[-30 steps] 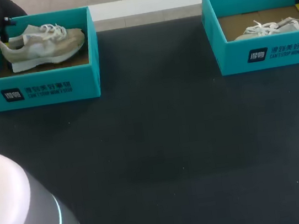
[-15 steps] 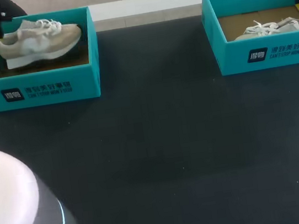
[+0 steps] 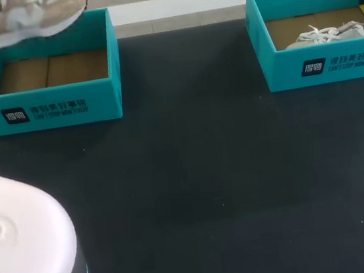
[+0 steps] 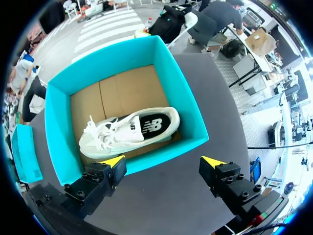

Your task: Take the shoe out of the shoebox, open the shoe tongue, remove and reinsert the insole, then place the shoe into the shoebox

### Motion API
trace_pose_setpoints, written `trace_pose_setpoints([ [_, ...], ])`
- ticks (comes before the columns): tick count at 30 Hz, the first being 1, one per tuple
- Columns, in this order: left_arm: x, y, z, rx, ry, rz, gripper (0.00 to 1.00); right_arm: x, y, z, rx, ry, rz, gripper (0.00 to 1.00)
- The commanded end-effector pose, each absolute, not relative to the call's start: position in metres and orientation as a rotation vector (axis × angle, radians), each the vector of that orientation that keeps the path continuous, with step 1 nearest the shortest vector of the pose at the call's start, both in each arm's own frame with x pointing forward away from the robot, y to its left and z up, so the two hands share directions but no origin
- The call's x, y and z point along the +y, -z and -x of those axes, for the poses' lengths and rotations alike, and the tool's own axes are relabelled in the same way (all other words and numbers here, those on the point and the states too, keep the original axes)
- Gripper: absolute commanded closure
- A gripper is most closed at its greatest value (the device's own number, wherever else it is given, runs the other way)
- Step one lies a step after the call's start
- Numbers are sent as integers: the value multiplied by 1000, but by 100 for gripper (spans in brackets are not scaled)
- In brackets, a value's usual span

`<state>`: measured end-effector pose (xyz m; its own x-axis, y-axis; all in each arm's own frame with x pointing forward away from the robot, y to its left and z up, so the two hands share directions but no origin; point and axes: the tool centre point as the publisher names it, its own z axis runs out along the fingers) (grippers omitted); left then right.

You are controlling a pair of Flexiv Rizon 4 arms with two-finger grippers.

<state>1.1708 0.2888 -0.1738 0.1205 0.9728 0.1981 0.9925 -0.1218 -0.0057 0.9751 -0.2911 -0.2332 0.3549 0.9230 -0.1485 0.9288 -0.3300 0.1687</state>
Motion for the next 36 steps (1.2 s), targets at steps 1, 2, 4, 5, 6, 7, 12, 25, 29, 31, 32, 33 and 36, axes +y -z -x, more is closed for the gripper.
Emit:
trace_pose_setpoints([
  [1, 291, 126, -1116, -2037, 354, 2339, 100, -291, 233, -975, 1667, 35, -2392, 0],
  [2, 291, 126, -1116, -2037, 354, 2339, 100, -291, 233, -975, 1667, 35, -2392, 0],
  [4, 291, 126, -1116, -2037, 354, 2339, 100, -291, 233, -975, 1667, 35, -2392, 0],
  [5, 291, 126, -1116, -2037, 354, 2339, 100, -291, 233, -975, 1667, 35, -2392, 0],
  [6, 291, 126, -1116, -2037, 354, 2339, 100, -291, 233, -975, 1667, 35, -2392, 0],
  [7, 291, 126, -1116, -2037, 354, 2339, 100, -291, 233, -975, 1667, 35, -2392, 0],
  [12, 291, 126, -1116, -2037, 354, 2339, 100, -291, 233, -975, 1667, 35, -2392, 0],
  [25, 287, 127, -1113, -2011, 397, 2335, 100, -291, 233, -975, 1667, 35, -2392, 0],
  [29, 271, 121, -1085, -1974, 459, 2336, 100, -291, 233, -975, 1667, 35, -2392, 0],
  [31, 267, 118, -1074, -2002, 425, 2308, 100, -291, 233, -975, 1667, 35, -2392, 0],
  [32, 264, 114, -1066, -2011, 465, 2289, 100, -291, 233, -975, 1667, 35, -2392, 0],
  [33, 261, 111, -1059, -2027, 467, 2272, 100, -291, 233, -975, 1667, 35, -2392, 0],
  [36, 254, 106, -1043, -2047, 445, 2240, 100, -291, 233, -975, 1667, 35, -2392, 0],
])
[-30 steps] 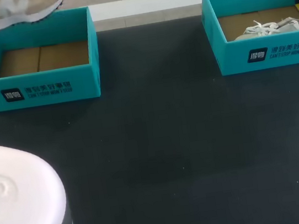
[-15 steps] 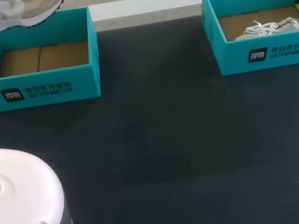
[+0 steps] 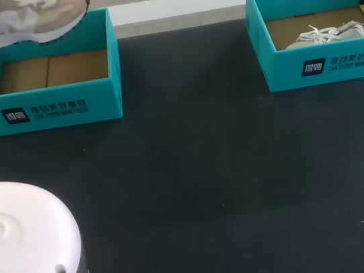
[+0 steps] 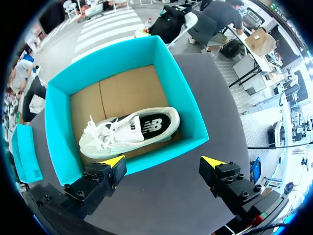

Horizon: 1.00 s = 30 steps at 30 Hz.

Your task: Take the shoe out of the shoebox, open the shoe tongue, remove and reinsert the insole, then place the shoe into the shoebox

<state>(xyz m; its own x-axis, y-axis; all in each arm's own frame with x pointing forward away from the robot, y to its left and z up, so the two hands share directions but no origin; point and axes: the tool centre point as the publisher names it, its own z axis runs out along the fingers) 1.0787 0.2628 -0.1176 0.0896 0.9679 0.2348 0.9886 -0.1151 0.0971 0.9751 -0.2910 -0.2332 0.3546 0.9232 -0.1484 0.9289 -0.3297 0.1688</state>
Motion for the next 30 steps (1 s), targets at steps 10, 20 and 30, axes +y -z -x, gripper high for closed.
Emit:
trace_pose_setpoints([
  [10, 206, 100, -980, -2067, 431, 2204, 100, -291, 233, -975, 1667, 35, -2392, 0],
  [20, 145, 89, -916, -2040, 450, 2232, 100, -291, 233, -975, 1667, 35, -2392, 0],
  [30, 105, 87, -868, -1906, 424, 2325, 100, -291, 233, -975, 1667, 35, -2392, 0],
])
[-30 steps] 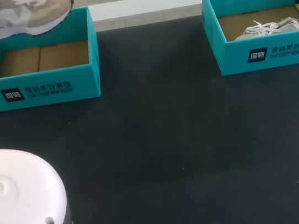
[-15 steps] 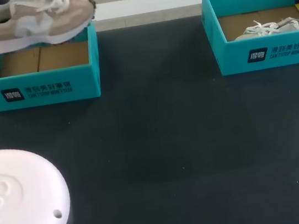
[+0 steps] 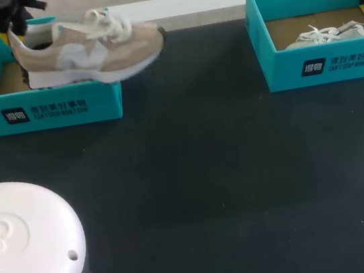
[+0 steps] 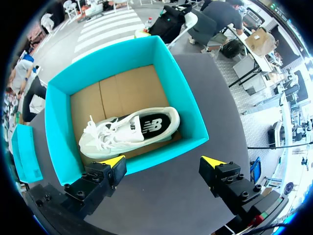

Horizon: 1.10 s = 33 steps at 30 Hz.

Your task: Take the shoe out of the shoebox, open the shoe tongue, remove and reinsert the insole, then place the shoe into the shoebox

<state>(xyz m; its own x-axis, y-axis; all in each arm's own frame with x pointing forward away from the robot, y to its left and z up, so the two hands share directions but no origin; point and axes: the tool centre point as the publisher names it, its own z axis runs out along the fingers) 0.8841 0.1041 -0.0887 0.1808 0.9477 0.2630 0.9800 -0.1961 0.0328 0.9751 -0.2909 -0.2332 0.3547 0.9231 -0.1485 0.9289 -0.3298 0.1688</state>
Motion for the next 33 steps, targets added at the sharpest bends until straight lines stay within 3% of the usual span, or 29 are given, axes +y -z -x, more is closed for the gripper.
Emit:
trace_pose_setpoints([
  [1, 105, 87, -868, -1906, 424, 2325, 100, -291, 233, -975, 1667, 35, -2392, 0],
  [17, 105, 87, -868, -1906, 424, 2325, 100, -291, 233, -975, 1667, 35, -2392, 0],
  [33, 30, 116, -786, -2044, 412, 2283, 100, -291, 233, -975, 1667, 35, -2392, 0],
])
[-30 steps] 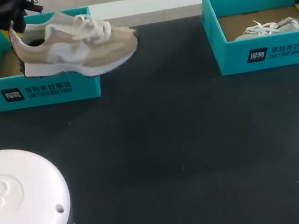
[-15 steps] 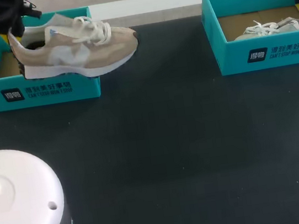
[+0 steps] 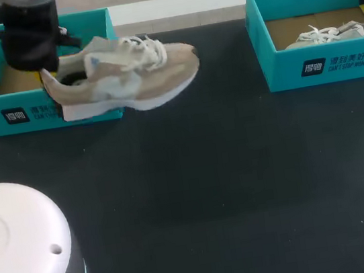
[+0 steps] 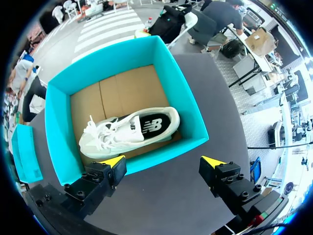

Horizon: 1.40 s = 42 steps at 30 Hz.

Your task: Take the shoe out of the shoebox, open the shoe tongue, remove and reinsert the insole, then place the shoe into the shoebox

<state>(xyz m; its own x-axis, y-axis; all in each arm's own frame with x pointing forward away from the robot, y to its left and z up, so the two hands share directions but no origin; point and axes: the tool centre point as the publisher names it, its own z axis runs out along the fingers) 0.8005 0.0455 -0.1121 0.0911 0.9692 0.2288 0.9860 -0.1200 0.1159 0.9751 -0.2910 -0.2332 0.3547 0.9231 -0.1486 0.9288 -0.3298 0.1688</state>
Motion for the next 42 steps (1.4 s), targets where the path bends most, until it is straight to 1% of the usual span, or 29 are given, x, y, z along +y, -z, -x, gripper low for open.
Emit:
trace_pose_setpoints([
  [1, 24, 120, -783, -2041, 426, 2282, 100, -291, 233, -975, 1667, 35, -2392, 0],
  [10, -29, 145, -756, -1993, 327, 2333, 100, -291, 233, -975, 1667, 35, -2392, 0],
  [24, -92, 175, -721, -1987, 263, 2391, 100, -291, 233, -975, 1667, 35, -2392, 0],
  [33, -105, 208, -717, -1946, 303, 2391, 100, -291, 233, -975, 1667, 35, -2392, 0],
  [42, -109, 265, -719, -1924, 330, 2342, 100, -291, 233, -975, 1667, 35, -2392, 0],
])
